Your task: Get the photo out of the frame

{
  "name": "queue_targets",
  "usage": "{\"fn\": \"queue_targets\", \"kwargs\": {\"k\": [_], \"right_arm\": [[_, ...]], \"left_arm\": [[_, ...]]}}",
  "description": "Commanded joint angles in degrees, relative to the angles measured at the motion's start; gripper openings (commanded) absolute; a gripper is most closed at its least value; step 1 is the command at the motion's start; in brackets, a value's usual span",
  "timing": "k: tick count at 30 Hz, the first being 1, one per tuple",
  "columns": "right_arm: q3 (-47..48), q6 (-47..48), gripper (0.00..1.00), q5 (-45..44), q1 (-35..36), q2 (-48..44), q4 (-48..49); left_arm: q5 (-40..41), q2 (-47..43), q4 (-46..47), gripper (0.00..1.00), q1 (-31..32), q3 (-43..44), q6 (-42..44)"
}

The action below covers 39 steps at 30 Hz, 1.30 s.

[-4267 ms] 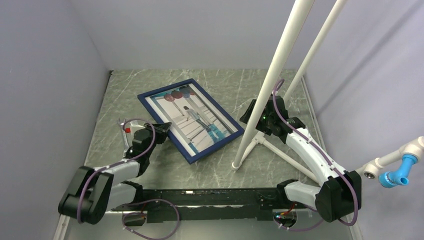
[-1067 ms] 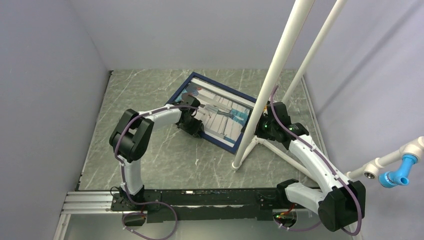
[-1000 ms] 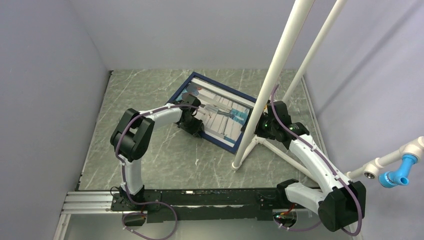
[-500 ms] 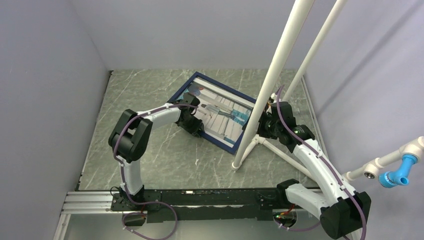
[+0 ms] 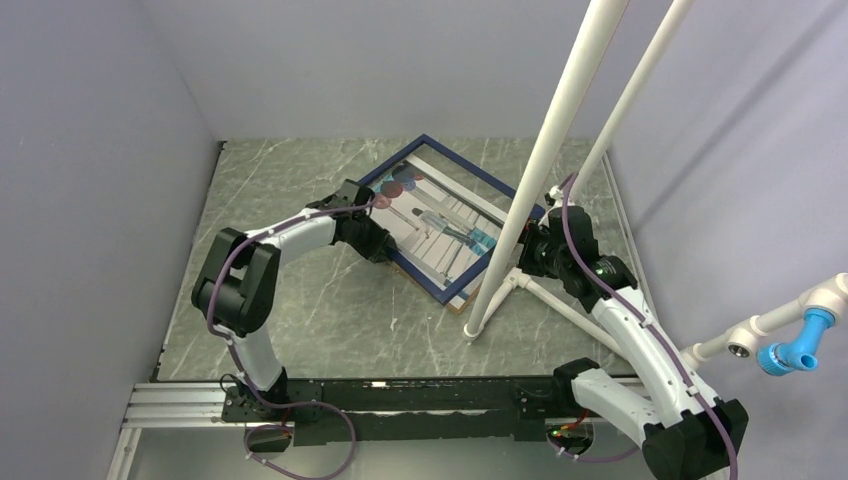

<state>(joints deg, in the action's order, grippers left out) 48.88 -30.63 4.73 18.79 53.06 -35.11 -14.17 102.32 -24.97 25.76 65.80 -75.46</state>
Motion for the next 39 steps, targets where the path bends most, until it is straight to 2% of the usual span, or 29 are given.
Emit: {"fn": "queue_targets", "kwargs": {"k": [1,8,12,18,20,23,27,34,37,39], "right_arm": [[0.1,-0.4,0.98,-1.2,-0.1,0.5,0.7],[2.1,-1.3,0.98,-0.5,0.0,2.4,1.0],[4.0,-1.6,0.98,-1.9,0.0,0.3,0.0],[5.4,-2.4,0.99,-3.8,0.0,-3.9,0.8],[5.6,-2.6,0.99,-3.9,0.0,-4.0,1.2],[4.9,-2.9,0.98,-2.7,0.0,-3.4,3.2],[1.8,-3.2,0.98,-0.3,0.0,-2.2,6.9],[-1.5,-1.7,0.98,1.2,0.0,-0.2,10.8],[-1.9,-1.1,0.98,1.9,0.0,0.6,11.9],[-2.1,-0.9,0.98,2.8,0.0,1.0,12.6]], "left_arm": [[-0.7,-6.3,4.8,0.0,-0.6,1.1,4.7],[3.1,-10.9,4.5,0.0,-2.7,-1.3,6.0],[8.1,-16.5,-1.5,0.0,-5.2,-2.2,13.7],[9.4,-28.7,-4.9,0.0,-11.5,-11.5,24.9],[7.2,-32.6,-4.4,0.0,-14.1,-16.9,27.9],[-1.1,-36.4,-3.6,0.0,-20.2,-23.0,32.4],[-7.9,-38.1,-5.9,0.0,-29.4,-26.2,40.8],[-20.0,-36.9,-11.6,0.0,-47.5,-26.2,52.8],[-20.4,-33.7,-15.4,0.0,-50.8,-22.8,54.9],[-24.8,-31.8,-13.5,0.0,-53.1,-23.8,55.1]]}}
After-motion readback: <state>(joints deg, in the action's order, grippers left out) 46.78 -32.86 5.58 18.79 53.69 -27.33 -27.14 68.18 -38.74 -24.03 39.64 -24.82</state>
